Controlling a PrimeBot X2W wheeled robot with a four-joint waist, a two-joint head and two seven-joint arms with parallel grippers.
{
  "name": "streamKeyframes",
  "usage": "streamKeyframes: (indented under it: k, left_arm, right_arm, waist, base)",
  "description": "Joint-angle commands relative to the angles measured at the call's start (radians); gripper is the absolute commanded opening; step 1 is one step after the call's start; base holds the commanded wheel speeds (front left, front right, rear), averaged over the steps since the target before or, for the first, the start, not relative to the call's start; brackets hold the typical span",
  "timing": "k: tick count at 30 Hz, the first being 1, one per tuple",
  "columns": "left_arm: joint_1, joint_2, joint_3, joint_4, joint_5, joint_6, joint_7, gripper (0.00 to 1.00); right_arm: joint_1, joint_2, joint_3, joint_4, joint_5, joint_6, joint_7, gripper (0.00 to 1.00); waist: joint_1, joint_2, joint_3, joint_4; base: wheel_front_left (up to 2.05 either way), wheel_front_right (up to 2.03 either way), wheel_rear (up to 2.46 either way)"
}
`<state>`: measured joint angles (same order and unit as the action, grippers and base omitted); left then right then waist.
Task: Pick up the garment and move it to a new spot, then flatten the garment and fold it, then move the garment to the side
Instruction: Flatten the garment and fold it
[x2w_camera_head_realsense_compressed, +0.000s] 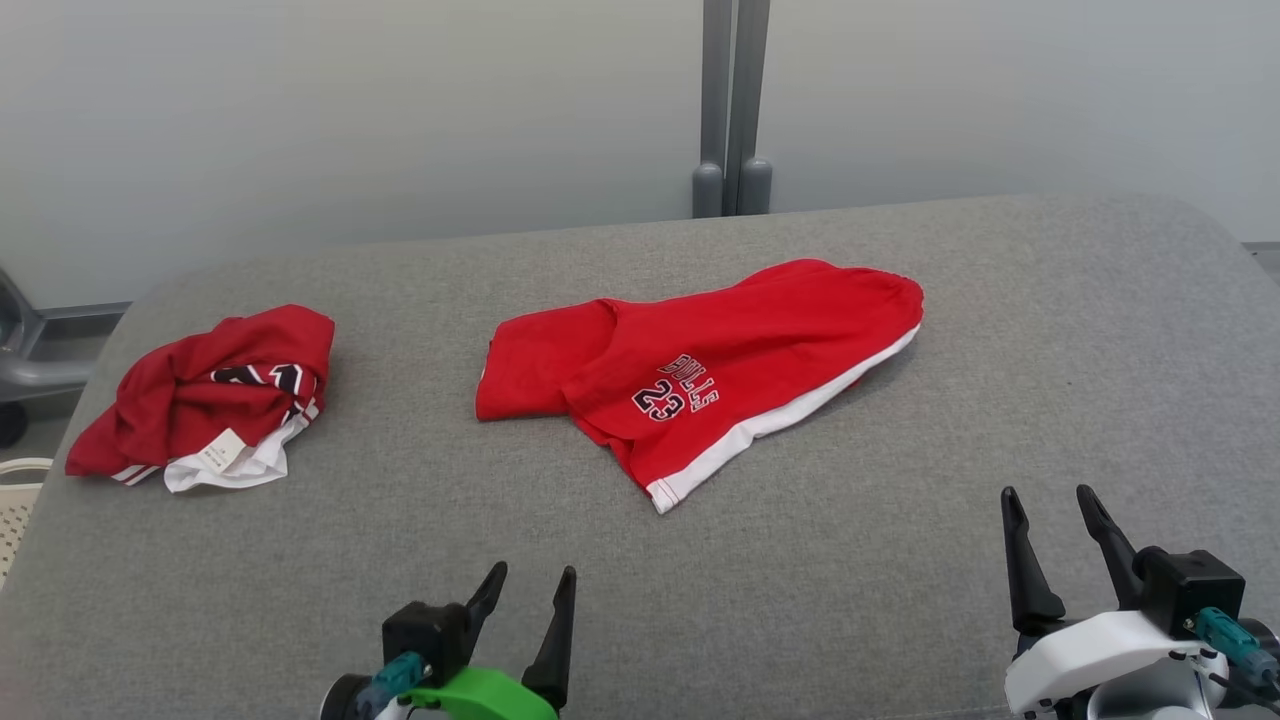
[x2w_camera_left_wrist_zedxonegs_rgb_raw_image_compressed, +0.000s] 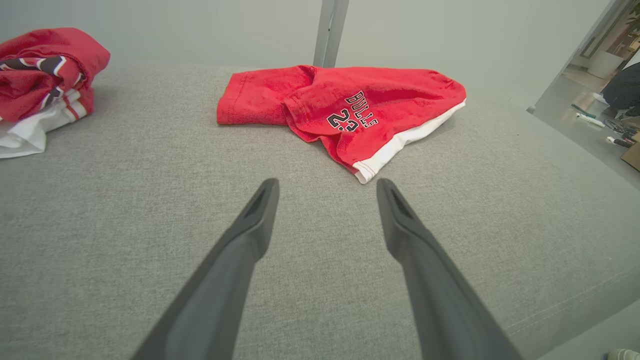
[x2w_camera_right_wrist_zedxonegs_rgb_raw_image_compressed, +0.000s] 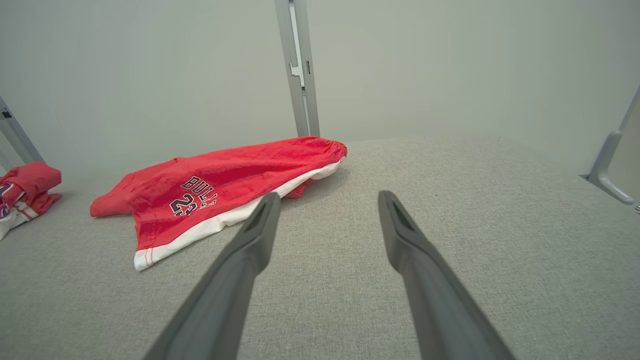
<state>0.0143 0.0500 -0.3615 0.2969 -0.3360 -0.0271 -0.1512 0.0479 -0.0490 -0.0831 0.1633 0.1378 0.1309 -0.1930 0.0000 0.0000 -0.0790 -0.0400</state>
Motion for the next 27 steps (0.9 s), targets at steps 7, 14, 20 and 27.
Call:
streamKeyframes:
  k: [7, 14, 20, 27]
  left_arm:
    - [-0.211, 0.002, -0.114, 0.171, -0.171, -0.017, 0.109, 1.0]
    - [-0.363, 0.002, -0.204, 0.291, -0.299, -0.001, 0.128, 1.0]
    - [-0.451, 0.003, -0.274, 0.348, -0.404, 0.022, 0.152, 1.0]
    - [-0.553, 0.003, -0.348, 0.409, -0.531, 0.099, 0.177, 1.0]
  right_arm:
    - [-0.026, -0.003, 0.022, -0.044, -0.011, 0.0, 0.04, 1.0]
    - [-0.156, -0.002, 0.091, 0.019, -0.052, 0.0, 0.159, 1.0]
    - [-0.315, -0.002, 0.134, 0.111, -0.051, 0.0, 0.292, 1.0]
    - [-0.54, -0.003, 0.172, 0.263, -0.04, 0.0, 0.42, 1.0]
  waist:
    - [0.0, 0.0, 0.049, -0.056]
    - [0.0, 0.0, 0.107, -0.106]
    - [0.0, 0.0, 0.162, -0.124]
    - [0.0, 0.0, 0.226, -0.12]
  base:
    - [0.0, 0.0, 0.0]
    - [0.0, 0.0, 0.0]
    - [0.0, 0.0, 0.0]
    - [0.0, 0.0, 0.0]
